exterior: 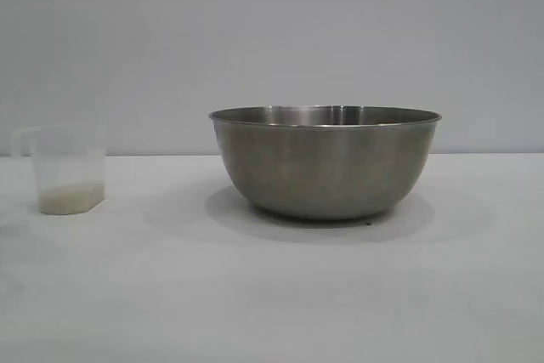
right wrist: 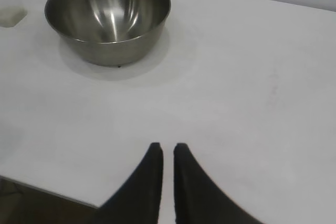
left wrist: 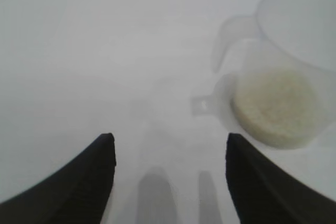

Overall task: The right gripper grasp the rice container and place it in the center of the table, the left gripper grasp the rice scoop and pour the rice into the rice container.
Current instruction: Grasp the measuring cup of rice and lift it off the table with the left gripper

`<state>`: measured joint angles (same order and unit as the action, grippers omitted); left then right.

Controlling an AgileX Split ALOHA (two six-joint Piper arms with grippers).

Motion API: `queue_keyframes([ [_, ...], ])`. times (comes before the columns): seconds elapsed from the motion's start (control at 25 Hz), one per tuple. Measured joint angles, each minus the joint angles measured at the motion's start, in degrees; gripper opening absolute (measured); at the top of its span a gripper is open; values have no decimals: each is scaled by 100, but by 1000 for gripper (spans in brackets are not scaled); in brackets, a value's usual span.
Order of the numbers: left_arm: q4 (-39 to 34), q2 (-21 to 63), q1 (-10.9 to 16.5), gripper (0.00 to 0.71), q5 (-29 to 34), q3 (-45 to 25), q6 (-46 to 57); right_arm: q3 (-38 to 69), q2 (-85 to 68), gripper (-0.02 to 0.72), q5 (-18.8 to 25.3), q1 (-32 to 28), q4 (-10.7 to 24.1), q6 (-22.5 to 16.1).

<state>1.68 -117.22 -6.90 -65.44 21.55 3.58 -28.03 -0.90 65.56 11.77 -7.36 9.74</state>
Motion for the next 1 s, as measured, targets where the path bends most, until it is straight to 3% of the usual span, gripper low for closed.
queue_keyframes([
  [1.0, 21, -430, 0, 445, -22, 1022, -330, 0, 0, 0, 0, 0, 0, 0],
])
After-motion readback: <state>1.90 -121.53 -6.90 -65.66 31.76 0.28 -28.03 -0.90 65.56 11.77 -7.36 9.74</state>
